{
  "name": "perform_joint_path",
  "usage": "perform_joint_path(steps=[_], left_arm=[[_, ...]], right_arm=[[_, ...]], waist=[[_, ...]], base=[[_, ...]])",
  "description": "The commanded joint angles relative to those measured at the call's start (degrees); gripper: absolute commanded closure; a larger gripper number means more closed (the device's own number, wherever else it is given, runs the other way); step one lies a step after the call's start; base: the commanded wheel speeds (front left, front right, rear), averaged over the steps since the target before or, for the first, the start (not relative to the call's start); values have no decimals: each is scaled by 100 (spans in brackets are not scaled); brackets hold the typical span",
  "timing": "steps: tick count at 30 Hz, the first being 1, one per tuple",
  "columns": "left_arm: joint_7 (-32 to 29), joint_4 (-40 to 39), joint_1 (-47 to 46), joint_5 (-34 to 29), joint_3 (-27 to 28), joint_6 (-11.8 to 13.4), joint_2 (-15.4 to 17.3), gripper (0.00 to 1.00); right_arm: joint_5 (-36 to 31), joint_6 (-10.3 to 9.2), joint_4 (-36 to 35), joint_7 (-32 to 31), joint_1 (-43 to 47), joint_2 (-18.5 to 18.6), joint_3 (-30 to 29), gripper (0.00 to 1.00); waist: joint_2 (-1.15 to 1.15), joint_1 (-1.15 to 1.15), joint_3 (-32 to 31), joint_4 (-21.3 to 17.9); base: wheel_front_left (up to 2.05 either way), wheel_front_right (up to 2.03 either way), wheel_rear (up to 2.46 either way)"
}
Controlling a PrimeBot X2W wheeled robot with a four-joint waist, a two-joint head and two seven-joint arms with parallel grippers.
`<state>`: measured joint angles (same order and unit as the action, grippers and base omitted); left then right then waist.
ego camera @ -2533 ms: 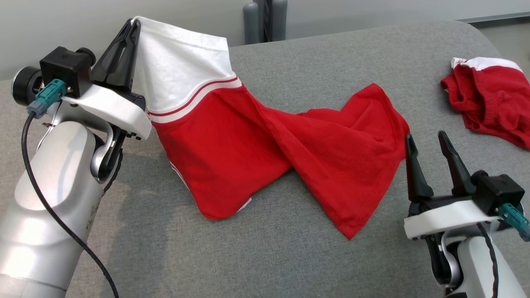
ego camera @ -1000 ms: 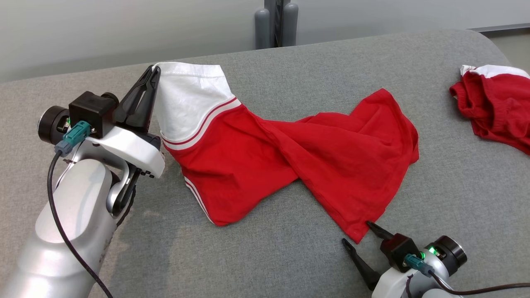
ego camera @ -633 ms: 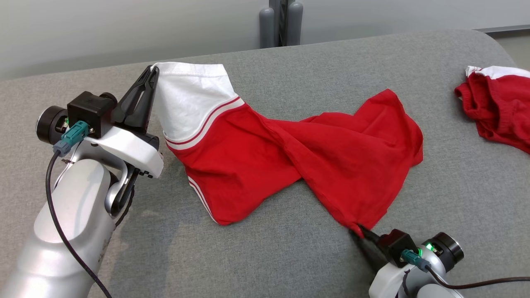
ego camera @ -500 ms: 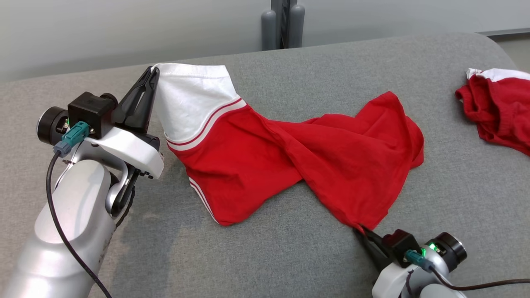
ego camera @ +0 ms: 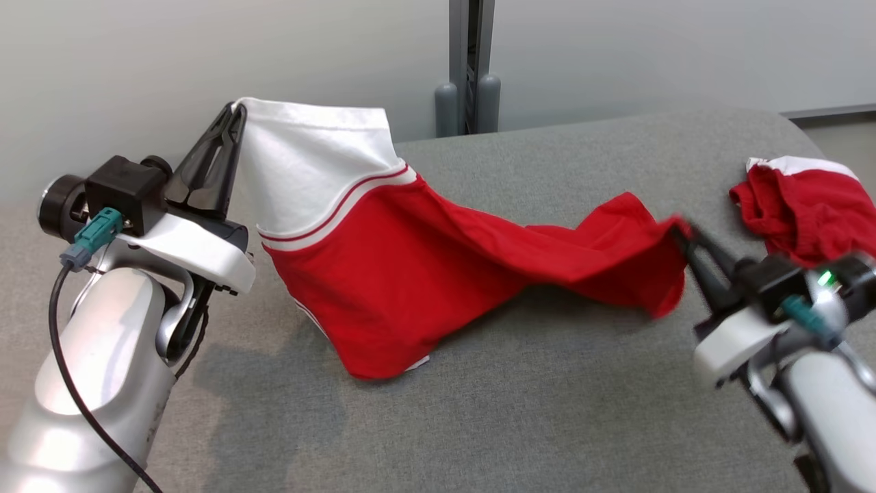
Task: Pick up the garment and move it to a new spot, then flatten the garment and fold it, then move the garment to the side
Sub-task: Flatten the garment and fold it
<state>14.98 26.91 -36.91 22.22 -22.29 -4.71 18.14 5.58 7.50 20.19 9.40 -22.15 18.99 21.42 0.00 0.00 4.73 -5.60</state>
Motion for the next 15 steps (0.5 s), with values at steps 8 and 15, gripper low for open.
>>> perform_joint_path(steps=[8,15], left_arm=[[-120,-522,-198,-45,86,63,271,100],[-337,-934,-342,39,245,152,501,100]], right_arm=[[468,-1,-982,-544,-653,449,-536,100],[763,-1,-958,-781,-1247,586,-897,100]], waist=[[0,0,-356,142],[0,0,-454,217]], base=[[0,0,0],[0,0,0]])
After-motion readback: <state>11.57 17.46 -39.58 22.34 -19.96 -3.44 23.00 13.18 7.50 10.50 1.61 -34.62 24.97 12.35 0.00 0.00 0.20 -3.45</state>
